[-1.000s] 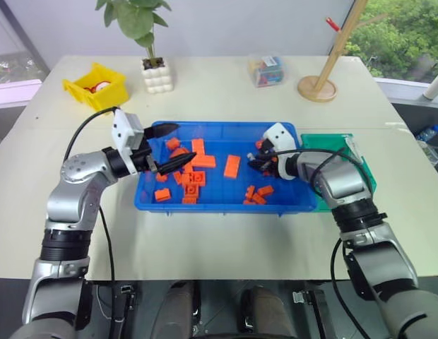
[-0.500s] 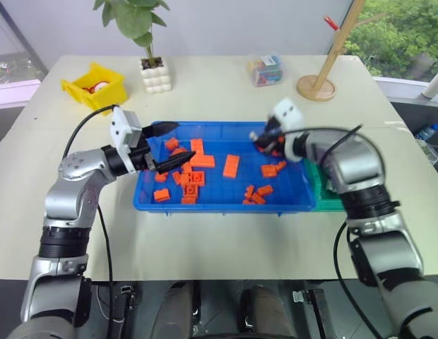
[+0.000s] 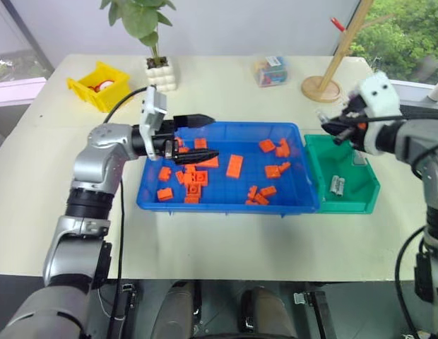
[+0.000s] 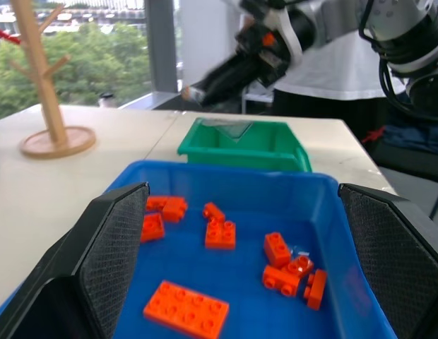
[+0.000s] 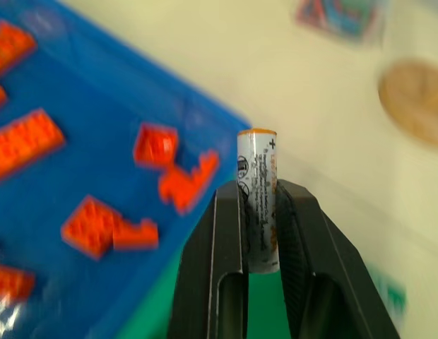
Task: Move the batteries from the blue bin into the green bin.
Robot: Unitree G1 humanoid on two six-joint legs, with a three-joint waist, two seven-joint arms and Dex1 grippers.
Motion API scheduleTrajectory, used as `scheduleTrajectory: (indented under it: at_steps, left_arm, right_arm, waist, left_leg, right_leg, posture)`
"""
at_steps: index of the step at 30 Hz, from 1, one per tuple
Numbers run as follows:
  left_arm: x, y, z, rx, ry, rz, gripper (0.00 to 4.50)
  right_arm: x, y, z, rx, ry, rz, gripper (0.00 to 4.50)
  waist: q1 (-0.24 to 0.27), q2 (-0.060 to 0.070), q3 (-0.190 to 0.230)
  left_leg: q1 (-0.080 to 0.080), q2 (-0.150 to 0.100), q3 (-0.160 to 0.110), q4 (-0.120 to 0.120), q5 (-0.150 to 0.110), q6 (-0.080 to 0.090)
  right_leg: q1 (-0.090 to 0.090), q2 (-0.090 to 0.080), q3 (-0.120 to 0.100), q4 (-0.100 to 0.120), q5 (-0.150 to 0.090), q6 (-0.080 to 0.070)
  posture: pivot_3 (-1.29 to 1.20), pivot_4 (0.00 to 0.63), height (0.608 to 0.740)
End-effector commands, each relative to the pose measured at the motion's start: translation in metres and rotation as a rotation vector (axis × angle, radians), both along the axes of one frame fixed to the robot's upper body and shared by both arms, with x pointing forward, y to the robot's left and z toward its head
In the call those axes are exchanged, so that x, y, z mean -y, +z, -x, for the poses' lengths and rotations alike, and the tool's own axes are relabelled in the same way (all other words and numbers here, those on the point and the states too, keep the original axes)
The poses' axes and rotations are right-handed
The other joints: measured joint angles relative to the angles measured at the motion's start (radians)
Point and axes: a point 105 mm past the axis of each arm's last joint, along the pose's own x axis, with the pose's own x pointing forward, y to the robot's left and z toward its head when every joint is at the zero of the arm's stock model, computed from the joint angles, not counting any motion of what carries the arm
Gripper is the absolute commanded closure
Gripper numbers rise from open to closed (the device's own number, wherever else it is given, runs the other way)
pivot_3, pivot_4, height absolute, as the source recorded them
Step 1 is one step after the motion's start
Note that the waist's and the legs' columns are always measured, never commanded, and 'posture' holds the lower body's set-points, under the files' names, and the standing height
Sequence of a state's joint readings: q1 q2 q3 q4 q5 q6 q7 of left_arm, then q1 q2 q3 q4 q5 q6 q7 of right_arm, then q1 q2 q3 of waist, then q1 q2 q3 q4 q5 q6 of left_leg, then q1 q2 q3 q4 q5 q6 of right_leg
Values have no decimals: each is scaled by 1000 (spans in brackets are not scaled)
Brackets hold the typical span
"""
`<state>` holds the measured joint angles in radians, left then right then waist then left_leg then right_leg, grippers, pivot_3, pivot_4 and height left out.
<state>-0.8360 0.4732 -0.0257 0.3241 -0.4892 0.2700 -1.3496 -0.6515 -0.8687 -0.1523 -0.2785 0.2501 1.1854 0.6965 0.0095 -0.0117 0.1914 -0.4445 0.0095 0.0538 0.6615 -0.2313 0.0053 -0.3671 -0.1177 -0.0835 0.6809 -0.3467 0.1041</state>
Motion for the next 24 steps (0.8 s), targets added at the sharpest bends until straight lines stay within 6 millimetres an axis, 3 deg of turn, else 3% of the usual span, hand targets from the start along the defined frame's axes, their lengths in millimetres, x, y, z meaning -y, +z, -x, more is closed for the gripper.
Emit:
scheduleTrajectory:
  at_steps: [1, 4, 8, 12, 13, 15, 19, 24]
  left_arm:
    - [5, 5, -1, 35, -18, 7, 0]
    - [6, 3, -3, 37, -12, 18, 0]
    - [4, 4, -7, 54, 35, 44, 0]
    - [-2, 5, -8, 69, 76, 51, 0]
    - [-4, 5, -9, 72, 87, 55, 0]
    - [-9, 10, -12, 94, 129, 76, 0]
    - [-29, 34, -23, 140, 278, 188, 0]
    - [-76, 63, -30, 205, 500, 287, 0]
  right_arm:
    - [5, -1, 14, -4, -17, -43, 4427]
    - [13, -23, 19, -56, -49, -50, 4427]
    - [21, -35, 18, -74, -77, -73, 2511]
    - [28, -34, 11, -50, -104, -74, 418]
    - [30, -32, 9, -39, -111, -67, 95]
    - [31, -26, 3, 0, -116, -53, 95]
    - [39, 10, -16, 216, -127, -85, 95]
    - [68, 39, -29, 428, -220, -92, 95]
  waist:
    - [0, 0, 0]
    - [1, 0, 0]
    - [1, 0, 0]
    - [1, 0, 0]
    - [1, 0, 0]
    - [1, 0, 0]
    - [-2, 0, 0]
    - [-2, 0, 0]
  left_leg:
    - [0, 0, 0, 0, 0, 0]
    - [0, 0, 0, 0, 0, 0]
    - [0, 0, 0, 0, 0, 0]
    - [0, 0, -1, 0, 0, 0]
    - [0, 0, -1, 0, 0, 0]
    - [0, 0, -1, 0, 0, 0]
    - [0, 0, -1, 0, 0, 0]
    - [0, 0, -1, 0, 0, 0]
  right_leg:
    - [0, 0, 0, 0, 0, 0]
    - [0, 0, 0, 0, 0, 0]
    - [1, 0, 0, 0, 0, 0]
    - [1, 0, 0, 0, 0, 0]
    - [1, 0, 0, 0, 0, 0]
    - [1, 0, 0, 0, 0, 0]
    - [1, 0, 0, 0, 0, 0]
    - [1, 0, 0, 0, 0, 0]
  posture:
    - [0, 150, 739]
    - [0, 150, 739]
    - [0, 150, 739]
    - [0, 150, 739]
    - [0, 150, 739]
    - [0, 150, 739]
    - [0, 150, 739]
    - [0, 150, 739]
